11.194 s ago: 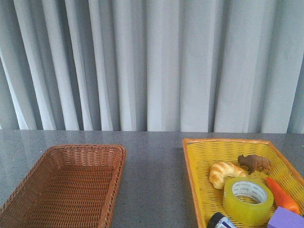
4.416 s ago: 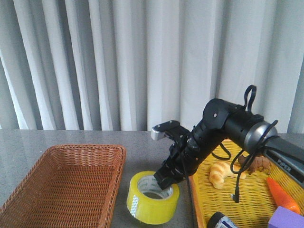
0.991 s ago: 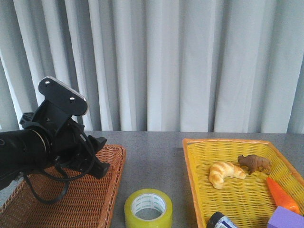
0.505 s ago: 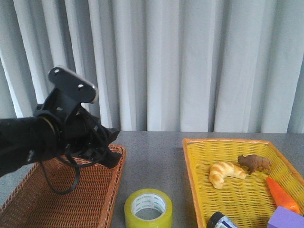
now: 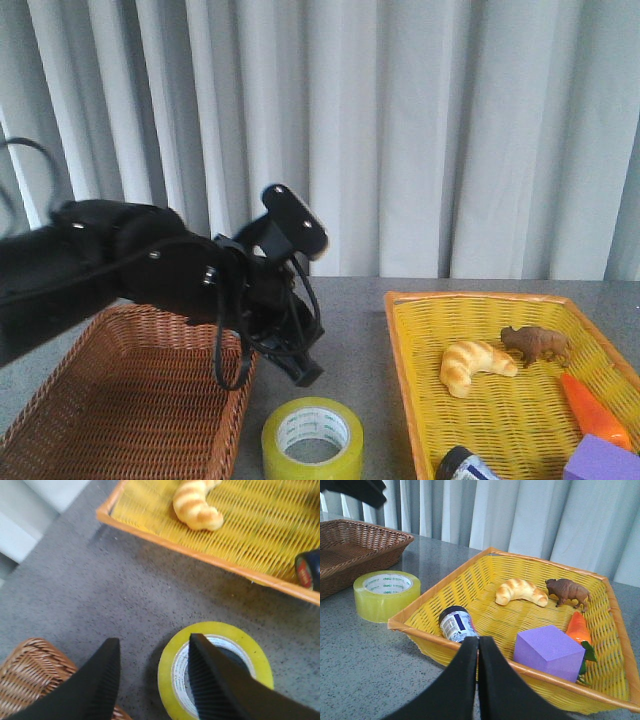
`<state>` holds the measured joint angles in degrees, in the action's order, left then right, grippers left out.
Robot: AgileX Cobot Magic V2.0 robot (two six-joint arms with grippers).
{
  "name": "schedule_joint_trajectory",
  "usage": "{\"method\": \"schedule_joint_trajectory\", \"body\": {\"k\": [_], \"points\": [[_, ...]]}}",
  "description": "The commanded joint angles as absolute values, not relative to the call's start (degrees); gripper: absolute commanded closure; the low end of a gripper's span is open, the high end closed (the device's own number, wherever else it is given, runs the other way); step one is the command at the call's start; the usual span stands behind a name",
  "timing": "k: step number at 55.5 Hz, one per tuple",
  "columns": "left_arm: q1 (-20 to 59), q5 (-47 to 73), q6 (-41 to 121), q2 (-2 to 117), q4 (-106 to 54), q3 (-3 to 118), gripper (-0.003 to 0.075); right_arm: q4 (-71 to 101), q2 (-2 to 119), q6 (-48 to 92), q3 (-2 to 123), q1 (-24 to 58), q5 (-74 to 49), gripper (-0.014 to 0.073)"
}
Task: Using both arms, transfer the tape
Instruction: 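Move the left gripper over the tape roll and lower onto its rim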
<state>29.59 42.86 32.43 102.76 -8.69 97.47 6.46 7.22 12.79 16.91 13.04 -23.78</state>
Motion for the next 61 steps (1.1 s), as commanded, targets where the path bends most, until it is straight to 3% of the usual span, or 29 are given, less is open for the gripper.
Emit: {"method": "schedule_joint_trajectory", "body": {"k": [1,40,61], "points": [[29.78,41.02,32.69,103.33,-9.49,100.66,0.0412,6.44,7.91,12.53,18.35,12.69,-19.36,0.0598],[29.7,39.87,32.09,113.97,0.0,101.13,0.0412,6.44,7.91,12.36,18.35,12.69,-19.36,0.0598],[26.34,42.61,28.4,117.26,-3.6,101.64,0.0412,6.44,7.91,12.16,18.35,12.69,-19.36,0.0598]]}}
